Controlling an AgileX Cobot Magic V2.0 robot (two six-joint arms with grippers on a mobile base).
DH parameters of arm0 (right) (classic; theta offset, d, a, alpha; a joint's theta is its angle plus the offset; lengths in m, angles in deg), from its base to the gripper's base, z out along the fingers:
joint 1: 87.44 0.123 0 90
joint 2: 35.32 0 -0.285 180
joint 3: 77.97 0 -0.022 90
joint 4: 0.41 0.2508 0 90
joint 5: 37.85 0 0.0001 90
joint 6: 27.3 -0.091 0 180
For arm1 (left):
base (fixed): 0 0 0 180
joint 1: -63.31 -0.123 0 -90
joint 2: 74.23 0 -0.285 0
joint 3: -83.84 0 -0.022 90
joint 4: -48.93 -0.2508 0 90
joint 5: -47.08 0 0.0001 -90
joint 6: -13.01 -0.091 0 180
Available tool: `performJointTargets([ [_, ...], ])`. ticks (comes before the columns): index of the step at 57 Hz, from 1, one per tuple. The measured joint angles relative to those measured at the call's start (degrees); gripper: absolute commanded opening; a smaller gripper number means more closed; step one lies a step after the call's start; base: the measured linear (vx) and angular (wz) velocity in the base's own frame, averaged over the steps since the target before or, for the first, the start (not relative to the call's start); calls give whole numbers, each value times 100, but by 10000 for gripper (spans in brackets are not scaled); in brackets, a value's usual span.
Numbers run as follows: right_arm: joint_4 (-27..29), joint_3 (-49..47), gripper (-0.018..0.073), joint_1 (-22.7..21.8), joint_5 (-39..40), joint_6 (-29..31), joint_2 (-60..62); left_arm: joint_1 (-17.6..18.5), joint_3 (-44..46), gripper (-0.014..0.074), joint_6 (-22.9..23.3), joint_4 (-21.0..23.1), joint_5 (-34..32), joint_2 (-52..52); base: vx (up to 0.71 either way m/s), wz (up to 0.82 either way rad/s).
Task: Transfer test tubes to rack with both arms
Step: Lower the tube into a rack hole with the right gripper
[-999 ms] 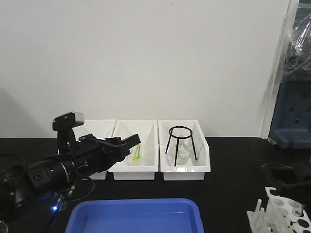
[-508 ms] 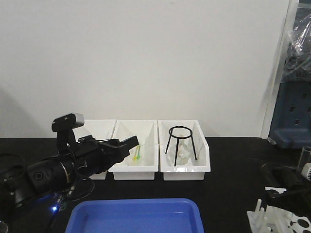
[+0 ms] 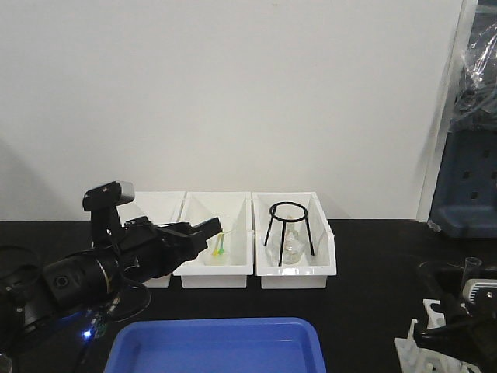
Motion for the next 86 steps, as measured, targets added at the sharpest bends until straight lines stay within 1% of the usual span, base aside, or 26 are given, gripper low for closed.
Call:
performJointTargets([
  [6,-31,153,-7,0,358,-15,-147,0,0,517,-78,0,5,0,0,0],
  [12,-37,378,-7,0,954,-106,-309,0,0,517,-97,5,5,0,0,0],
  [17,-65,413,-7,0,1186,-203,-444,0,0,517,-102,5,5,0,0,0],
  [32,-98,413,1,0,1265,-215,-763,0,0,517,-104,5,12,0,0,0],
  [40,-98,413,25,0,1265,-215,-799,0,0,517,-109,5,23,0,0,0],
  [46,-98,413,70,0,1260,-215,-799,0,0,517,-109,5,28,0,0,0],
  [51,-98,413,133,0,1240,-215,-799,0,0,517,-110,5,32,0,0,0],
  [61,-98,413,318,0,1167,-215,-799,0,0,517,-116,5,32,0,0,0],
  [66,-78,413,383,0,1137,-215,-799,0,0,517,-116,5,32,0,0,0],
  [71,-73,413,403,0,1137,-215,-799,0,0,517,-116,5,32,0,0,0],
  [86,-73,413,404,0,1042,-223,-782,0,0,517,-139,5,32,0,0,0],
])
